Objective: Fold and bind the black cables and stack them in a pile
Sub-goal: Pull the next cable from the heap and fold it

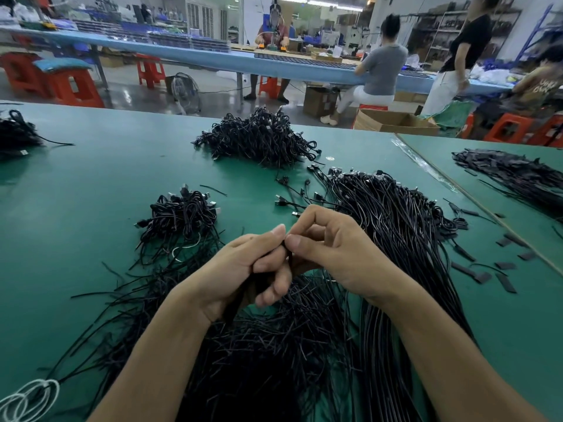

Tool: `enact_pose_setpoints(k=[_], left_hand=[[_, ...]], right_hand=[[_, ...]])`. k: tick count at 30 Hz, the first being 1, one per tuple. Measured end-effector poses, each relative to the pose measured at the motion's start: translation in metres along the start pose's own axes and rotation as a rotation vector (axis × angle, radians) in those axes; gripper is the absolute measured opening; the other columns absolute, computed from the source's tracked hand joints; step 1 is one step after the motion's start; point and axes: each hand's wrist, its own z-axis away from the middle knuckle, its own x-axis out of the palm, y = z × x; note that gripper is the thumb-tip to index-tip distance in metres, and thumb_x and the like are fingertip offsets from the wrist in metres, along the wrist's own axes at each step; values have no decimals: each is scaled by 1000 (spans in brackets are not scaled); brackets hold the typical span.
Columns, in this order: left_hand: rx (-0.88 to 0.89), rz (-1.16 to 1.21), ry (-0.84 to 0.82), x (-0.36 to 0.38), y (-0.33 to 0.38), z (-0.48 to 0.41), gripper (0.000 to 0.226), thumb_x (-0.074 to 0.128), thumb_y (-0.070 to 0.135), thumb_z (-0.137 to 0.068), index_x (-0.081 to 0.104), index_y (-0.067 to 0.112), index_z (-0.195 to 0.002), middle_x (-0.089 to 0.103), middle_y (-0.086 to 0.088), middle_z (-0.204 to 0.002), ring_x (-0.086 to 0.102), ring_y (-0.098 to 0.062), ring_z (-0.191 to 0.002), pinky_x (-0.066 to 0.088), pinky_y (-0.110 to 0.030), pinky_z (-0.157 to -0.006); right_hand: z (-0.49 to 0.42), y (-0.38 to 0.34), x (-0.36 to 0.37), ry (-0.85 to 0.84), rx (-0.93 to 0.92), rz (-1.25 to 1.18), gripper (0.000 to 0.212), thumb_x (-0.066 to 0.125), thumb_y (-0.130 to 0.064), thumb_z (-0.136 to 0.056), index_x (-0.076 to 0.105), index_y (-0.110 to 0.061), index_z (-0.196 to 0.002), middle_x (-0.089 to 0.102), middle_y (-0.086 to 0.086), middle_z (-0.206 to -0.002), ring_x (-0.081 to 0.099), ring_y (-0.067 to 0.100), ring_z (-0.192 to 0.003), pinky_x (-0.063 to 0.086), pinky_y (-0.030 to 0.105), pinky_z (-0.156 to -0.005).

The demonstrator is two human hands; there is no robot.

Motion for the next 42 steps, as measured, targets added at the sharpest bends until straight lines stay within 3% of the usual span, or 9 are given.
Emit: enact_pose_setpoints(k=[4,7,11,15,19,21,25,31,42], left_hand=[[74,-234,329,8,-8,-12,60,50,42,-99,47,18,-44,56,-4,-53,48,-13,-45,40,-21,-46],[117,-295,484,9,-13,-17,48,49,25,-101,60,0,-61,53,-7,-60,50,-19,-59,47,-33,-59],[-37,170,189,15,-12,-15,41,43,38,-93,73,11,-92,71,-16,-92,70,-30,-80,59,-54,-72],[-78,296,40,21,-10,-13,59,40,63,-95,76,17,-98,72,-10,-88,72,-25,-70,57,-34,-50],[-54,94,271,22,-15,-17,70,36,75,-92,77,18,-83,59,-10,-58,48,-16,-36,33,-18,-32],[-33,14,367,19,-19,-19,71,37,74,-91,70,18,-64,52,-5,-50,36,-12,-30,26,-14,-31],[36,47,470,8,-18,-16,61,45,68,-90,51,21,-51,33,4,-43,25,-10,-28,21,-14,-30],[25,273,620,-9,-13,-15,65,40,66,-96,37,20,-50,26,6,-42,20,-7,-28,17,-13,-26],[6,355,548,-10,-12,-16,72,27,72,-95,37,18,-48,25,5,-40,18,-6,-27,15,-11,-27]], right_hand=[[0,5,2,141,-80,272,16,71,-15,-91,63,-22,-78,67,0,-74,63,23,-68,56,45,-68],[0,7,6,164,-135,365,13,71,-16,-89,65,-24,-81,66,-6,-75,62,11,-69,53,31,-66],[-2,4,14,162,-208,390,14,70,-19,-86,63,-30,-82,65,-13,-76,61,9,-74,49,24,-68],[-5,1,17,176,-245,326,20,70,-12,-86,65,-31,-80,65,-13,-76,60,6,-63,46,16,-60],[-9,3,12,196,-196,328,16,71,-11,-88,66,-24,-79,65,-4,-79,63,16,-49,48,20,-51],[-11,5,10,214,-178,377,13,72,-12,-87,69,-24,-82,68,-7,-73,65,13,-54,51,24,-61],[-7,15,2,266,-4,468,23,72,-40,-88,64,-30,-107,67,-15,-88,64,-3,-82,50,10,-72],[11,36,-5,-167,432,941,19,74,-44,-85,65,-28,-86,66,-8,-89,65,12,-85,58,38,-83],[14,26,-1,-106,436,1078,12,67,-36,-92,70,-25,-90,65,0,-98,65,21,-87,55,36,-82]])
